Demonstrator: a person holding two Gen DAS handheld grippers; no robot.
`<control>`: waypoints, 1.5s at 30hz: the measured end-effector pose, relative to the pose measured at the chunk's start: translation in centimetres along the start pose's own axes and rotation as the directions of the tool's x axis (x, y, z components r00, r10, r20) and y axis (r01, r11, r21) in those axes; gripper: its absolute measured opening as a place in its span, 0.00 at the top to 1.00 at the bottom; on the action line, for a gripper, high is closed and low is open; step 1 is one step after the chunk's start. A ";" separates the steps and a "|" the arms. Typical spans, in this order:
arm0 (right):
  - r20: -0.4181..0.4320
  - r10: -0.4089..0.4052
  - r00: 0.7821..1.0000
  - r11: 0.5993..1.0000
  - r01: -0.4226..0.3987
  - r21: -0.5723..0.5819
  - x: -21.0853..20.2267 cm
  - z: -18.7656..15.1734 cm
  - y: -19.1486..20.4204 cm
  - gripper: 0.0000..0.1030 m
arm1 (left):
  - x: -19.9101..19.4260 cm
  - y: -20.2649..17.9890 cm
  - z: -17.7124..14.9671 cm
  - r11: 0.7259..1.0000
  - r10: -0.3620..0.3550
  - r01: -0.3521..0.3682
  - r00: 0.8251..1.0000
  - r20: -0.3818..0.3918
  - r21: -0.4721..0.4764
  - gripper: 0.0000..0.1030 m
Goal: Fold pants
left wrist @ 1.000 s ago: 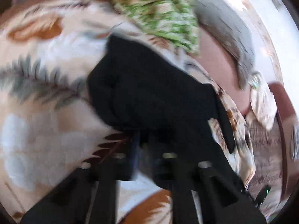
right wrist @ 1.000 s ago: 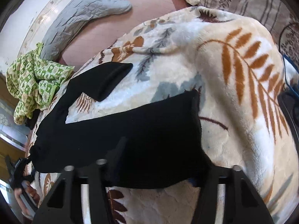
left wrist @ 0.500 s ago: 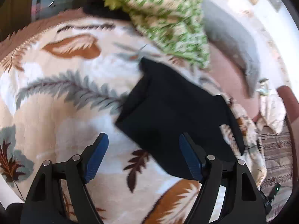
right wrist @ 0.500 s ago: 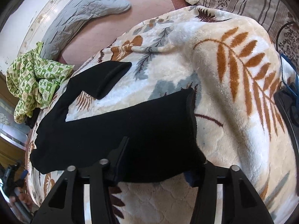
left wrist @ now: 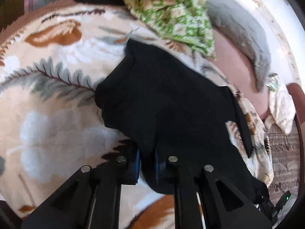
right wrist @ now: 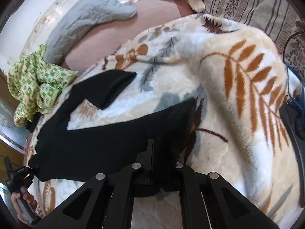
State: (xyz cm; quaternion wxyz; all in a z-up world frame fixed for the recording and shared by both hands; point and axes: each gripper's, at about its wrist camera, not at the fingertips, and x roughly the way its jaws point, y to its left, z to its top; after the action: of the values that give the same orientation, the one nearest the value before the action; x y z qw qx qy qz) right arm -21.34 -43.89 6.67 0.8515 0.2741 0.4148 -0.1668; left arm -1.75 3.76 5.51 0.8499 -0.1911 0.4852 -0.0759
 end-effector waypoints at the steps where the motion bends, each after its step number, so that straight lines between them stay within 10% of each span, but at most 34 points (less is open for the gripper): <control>1: 0.010 0.006 1.000 1.000 -0.006 -0.001 -0.5 0.1 -0.1 0.97 | -1.0 0.0 -0.1 1.000 -0.015 0.015 1.000 0.003 0.011 0.91; 8: -0.044 -0.034 0.998 0.999 0.033 -0.027 -0.1 0.0 0.2 0.95 | -0.5 2.6 -1.1 0.998 0.061 -0.062 0.996 -0.071 -0.004 0.79; 12: -0.109 -0.102 0.989 0.995 0.099 -0.026 1.4 -0.5 -0.3 0.76 | -2.0 4.8 -1.4 0.997 0.050 -0.054 0.996 -0.071 -0.050 0.57; 16: 0.016 -0.212 0.977 0.977 0.212 -0.028 -1.8 0.3 -0.1 0.50 | -5.2 4.6 -0.4 0.994 0.105 -0.106 0.994 0.039 0.013 0.50; 22: 0.044 -0.011 0.999 0.993 0.016 -0.120 -2.4 2.1 4.7 0.39 | -5.6 2.9 2.6 0.992 0.084 -0.092 0.992 0.089 0.087 0.20; 45: -0.004 -0.003 1.000 0.806 0.000 -0.592 16.1 9.5 26.0 0.20 | 8.5 -4.8 14.4 0.988 0.058 -0.045 0.995 -0.083 0.149 0.20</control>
State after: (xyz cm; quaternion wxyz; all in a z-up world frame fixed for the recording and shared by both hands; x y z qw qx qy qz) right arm 7.43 -29.89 7.16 0.8934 -0.0047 0.4483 -0.0293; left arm 15.19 0.28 7.26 0.8413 -0.1118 0.5197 -0.0978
